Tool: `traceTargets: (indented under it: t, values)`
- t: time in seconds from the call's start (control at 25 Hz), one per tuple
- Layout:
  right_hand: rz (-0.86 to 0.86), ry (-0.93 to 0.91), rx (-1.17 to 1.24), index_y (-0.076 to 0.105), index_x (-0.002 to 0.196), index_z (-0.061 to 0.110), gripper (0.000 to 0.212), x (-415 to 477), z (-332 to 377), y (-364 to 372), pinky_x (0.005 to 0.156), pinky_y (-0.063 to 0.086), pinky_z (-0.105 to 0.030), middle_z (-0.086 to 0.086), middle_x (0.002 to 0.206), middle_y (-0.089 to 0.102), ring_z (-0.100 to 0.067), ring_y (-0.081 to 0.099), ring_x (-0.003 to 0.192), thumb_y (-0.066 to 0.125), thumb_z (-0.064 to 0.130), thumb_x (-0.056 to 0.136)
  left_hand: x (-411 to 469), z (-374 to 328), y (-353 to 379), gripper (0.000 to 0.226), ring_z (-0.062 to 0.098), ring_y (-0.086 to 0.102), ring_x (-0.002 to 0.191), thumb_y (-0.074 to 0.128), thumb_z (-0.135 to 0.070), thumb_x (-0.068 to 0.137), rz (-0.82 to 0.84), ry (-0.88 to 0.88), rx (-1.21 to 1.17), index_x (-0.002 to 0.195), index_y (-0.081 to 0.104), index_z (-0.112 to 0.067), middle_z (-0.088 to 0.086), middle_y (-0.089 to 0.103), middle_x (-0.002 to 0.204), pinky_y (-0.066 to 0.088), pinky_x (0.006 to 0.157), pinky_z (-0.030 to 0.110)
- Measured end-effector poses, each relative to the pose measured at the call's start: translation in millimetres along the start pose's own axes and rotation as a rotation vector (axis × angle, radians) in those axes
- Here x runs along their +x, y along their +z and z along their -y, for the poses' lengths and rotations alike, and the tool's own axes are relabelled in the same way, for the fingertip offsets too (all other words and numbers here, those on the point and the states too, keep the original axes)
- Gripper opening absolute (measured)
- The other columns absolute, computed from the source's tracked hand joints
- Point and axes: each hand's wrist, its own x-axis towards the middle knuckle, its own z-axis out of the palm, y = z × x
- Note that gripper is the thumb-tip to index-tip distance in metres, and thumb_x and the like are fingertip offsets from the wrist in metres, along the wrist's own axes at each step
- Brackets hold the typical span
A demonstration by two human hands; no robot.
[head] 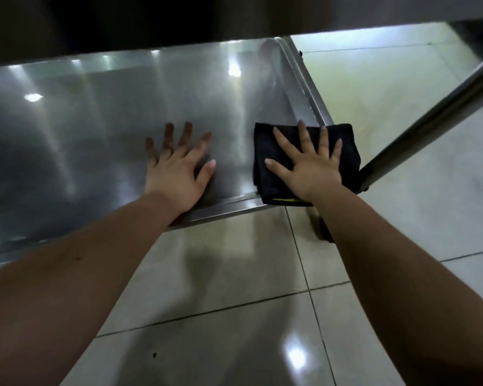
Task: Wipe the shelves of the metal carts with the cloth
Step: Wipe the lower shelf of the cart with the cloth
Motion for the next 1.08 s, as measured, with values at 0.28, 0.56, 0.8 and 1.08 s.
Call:
traceTargets:
  t: [0.28,0.56,0.8,1.08]
  values:
    - [-0.02,-0.021,-0.037,-0.015,0.144,0.057,0.071,3,-6,5,0.112,-0.014,-0.062,0.002,0.161,-0.023,-0.04,-0.021,0.145,0.009,0.083,0.082,48,-50,24,0.057,0.03,-0.004,0.15,0.011,-0.056,0.098,0.053,-0.009,0.079,0.153,0.002,-0.043,-0.004,-0.004,0.164,-0.002,0.114,0.065]
    - [-0.086,-0.039,-0.032,-0.006,0.148,0.055,0.073,117,19,-22,0.111,-0.011,-0.066,0.0,0.164,-0.009,-0.041,-0.013,0.146,0.011,0.083,0.083,48,-49,22,0.057,0.028,-0.003,0.15,0.014,-0.054,0.099,0.044,-0.001,0.088,0.153,0.002,-0.043,-0.004,-0.003,0.164,-0.001,0.114,0.064]
    - [-0.079,-0.027,-0.004,-0.002,0.149,0.054,0.071,146,31,-28,0.111,-0.011,-0.066,0.001,0.164,-0.006,-0.042,-0.012,0.146,0.012,0.082,0.084,51,-43,18,0.063,0.02,-0.008,0.15,0.017,-0.056,0.097,0.078,-0.038,0.037,0.154,-0.003,-0.038,-0.007,-0.007,0.164,-0.006,0.116,0.059]
    - [-0.049,-0.008,-0.016,-0.012,0.146,0.056,0.07,14,4,2,0.113,-0.013,-0.062,0.004,0.162,-0.017,-0.04,-0.019,0.145,0.007,0.081,0.083,51,-43,17,0.062,0.021,-0.008,0.15,0.02,-0.055,0.099,0.096,-0.038,0.035,0.155,0.0,-0.038,-0.008,-0.007,0.163,-0.007,0.116,0.06]
